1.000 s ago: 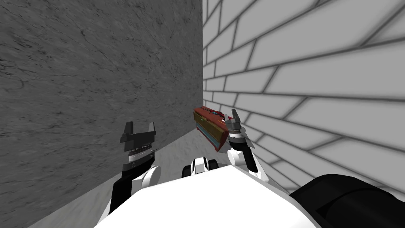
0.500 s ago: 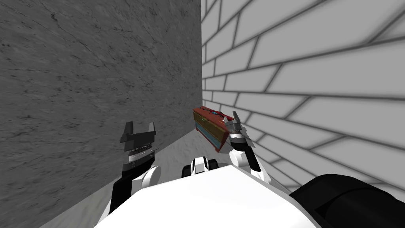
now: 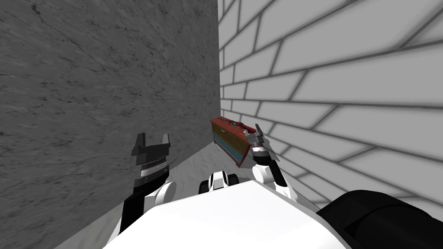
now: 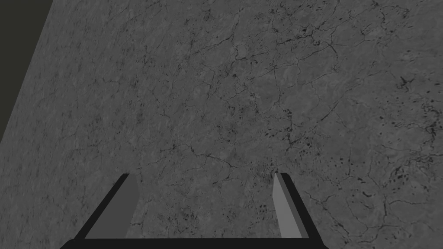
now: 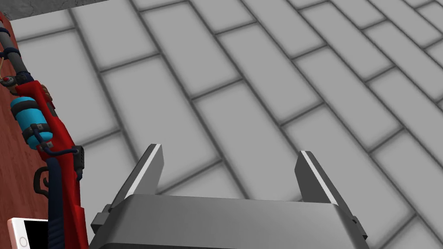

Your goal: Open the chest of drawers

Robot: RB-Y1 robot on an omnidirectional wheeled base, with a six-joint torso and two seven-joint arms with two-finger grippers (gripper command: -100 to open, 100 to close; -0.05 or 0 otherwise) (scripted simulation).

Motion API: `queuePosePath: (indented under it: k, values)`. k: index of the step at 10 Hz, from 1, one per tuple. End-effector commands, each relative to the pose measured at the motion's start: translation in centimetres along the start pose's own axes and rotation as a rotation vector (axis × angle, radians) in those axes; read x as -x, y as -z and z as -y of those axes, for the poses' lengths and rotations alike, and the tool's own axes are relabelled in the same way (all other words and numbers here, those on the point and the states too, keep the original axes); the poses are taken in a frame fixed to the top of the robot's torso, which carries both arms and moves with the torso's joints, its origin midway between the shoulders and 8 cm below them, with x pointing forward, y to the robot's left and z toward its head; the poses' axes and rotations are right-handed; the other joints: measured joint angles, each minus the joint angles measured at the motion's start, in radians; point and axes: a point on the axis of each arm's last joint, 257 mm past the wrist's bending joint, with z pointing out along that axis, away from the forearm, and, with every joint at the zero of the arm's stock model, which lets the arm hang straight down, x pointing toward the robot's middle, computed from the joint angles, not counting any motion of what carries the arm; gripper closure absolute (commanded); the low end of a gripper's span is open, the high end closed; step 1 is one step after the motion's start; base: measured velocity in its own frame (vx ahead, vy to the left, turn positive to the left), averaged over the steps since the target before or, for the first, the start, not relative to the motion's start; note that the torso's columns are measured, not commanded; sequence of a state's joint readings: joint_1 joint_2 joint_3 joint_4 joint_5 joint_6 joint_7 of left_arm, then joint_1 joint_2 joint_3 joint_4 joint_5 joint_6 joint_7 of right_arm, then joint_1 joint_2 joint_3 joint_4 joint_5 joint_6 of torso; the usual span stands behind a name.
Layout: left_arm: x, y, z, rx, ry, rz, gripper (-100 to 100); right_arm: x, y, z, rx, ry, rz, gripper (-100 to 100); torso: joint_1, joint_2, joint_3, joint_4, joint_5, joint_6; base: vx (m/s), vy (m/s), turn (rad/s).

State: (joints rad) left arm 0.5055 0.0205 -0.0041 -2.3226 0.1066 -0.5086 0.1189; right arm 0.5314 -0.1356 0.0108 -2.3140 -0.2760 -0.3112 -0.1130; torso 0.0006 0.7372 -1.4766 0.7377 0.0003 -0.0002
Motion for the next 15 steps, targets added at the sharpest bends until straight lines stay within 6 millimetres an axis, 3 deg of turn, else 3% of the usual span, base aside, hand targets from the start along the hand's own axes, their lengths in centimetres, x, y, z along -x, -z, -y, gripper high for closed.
queuePosePath:
  k: [1, 6, 7, 8, 10, 13, 15]
  values:
    - [0.0, 0.0, 0.0, 0.000, 0.000, 0.000, 0, 1.1, 0.2, 1.2, -0.043, -0.087, 0.022, -100, 0.000, 0.000, 0.000, 0.000, 0.000, 0.000, 0.059, 0.044, -0.037]
    - [0.0, 0.0, 0.0, 0.000, 0.000, 0.000, 0, 3.6, 1.5, 4.9, -0.163, -0.290, 0.084, -100, 0.000, 0.002, 0.001, 0.000, 0.000, 0.000, 0.069, 0.047, -0.066]
    - [0.0, 0.0, 0.0, 0.000, 0.000, 0.000, 0, 3.8, 1.6, 4.9, -0.162, -0.319, 0.093, -100, 0.000, 0.000, 0.001, 0.000, 0.000, 0.000, 0.075, 0.042, -0.044]
    - [0.0, 0.0, 0.0, 0.000, 0.000, 0.000, 0, 4.5, 2.1, 6.3, -0.204, -0.369, 0.112, -100, -0.001, 0.000, 0.000, 0.000, 0.000, 0.000, 0.085, 0.045, -0.095]
    - [0.0, 0.0, 0.0, 0.000, 0.000, 0.000, 0, 4.7, 2.1, 6.3, -0.201, -0.409, 0.125, -100, -0.001, 0.001, 0.001, 0.000, 0.000, 0.000, 0.051, 0.032, -0.011]
    - [0.0, 0.0, 0.0, 0.000, 0.000, 0.000, 0, 6.1, 3.5, 9.1, -0.284, -0.545, 0.181, -100, 0.000, 0.001, 0.000, 0.000, 0.000, 0.000, 0.065, 0.046, -0.070]
    - [0.0, 0.0, 0.0, 0.000, 0.000, 0.000, 0, 6.3, 3.5, 9.1, -0.280, -0.587, 0.193, -100, 0.000, 0.000, 0.000, 0.000, 0.000, 0.000, 0.052, 0.043, -0.015]
